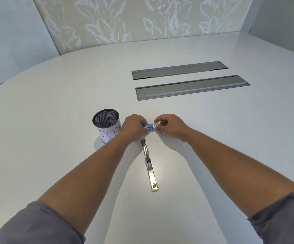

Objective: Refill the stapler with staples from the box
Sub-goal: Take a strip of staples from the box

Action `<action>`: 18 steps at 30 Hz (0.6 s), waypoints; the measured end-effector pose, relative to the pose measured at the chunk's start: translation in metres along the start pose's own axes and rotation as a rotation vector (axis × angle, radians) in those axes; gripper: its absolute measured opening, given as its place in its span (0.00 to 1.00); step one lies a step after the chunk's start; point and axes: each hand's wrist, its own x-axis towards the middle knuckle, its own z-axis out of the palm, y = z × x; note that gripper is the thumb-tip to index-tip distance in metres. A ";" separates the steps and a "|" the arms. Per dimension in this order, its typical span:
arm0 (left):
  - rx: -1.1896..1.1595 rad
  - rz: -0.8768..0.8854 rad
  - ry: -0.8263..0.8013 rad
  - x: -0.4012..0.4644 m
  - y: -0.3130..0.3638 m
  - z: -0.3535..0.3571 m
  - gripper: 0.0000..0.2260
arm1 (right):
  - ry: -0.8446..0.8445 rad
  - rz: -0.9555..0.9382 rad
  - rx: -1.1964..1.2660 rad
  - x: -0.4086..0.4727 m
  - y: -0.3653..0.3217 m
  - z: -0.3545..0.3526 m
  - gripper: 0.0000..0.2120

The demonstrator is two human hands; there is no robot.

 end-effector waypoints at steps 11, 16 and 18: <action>0.026 0.023 -0.011 0.001 0.000 -0.001 0.12 | 0.067 0.098 0.120 -0.005 -0.005 0.003 0.09; 0.005 0.019 -0.012 0.001 -0.001 -0.001 0.12 | 0.055 0.082 0.068 -0.002 -0.011 0.001 0.05; 0.010 0.018 -0.013 0.001 0.000 -0.001 0.11 | 0.016 0.067 0.010 0.000 -0.015 -0.002 0.04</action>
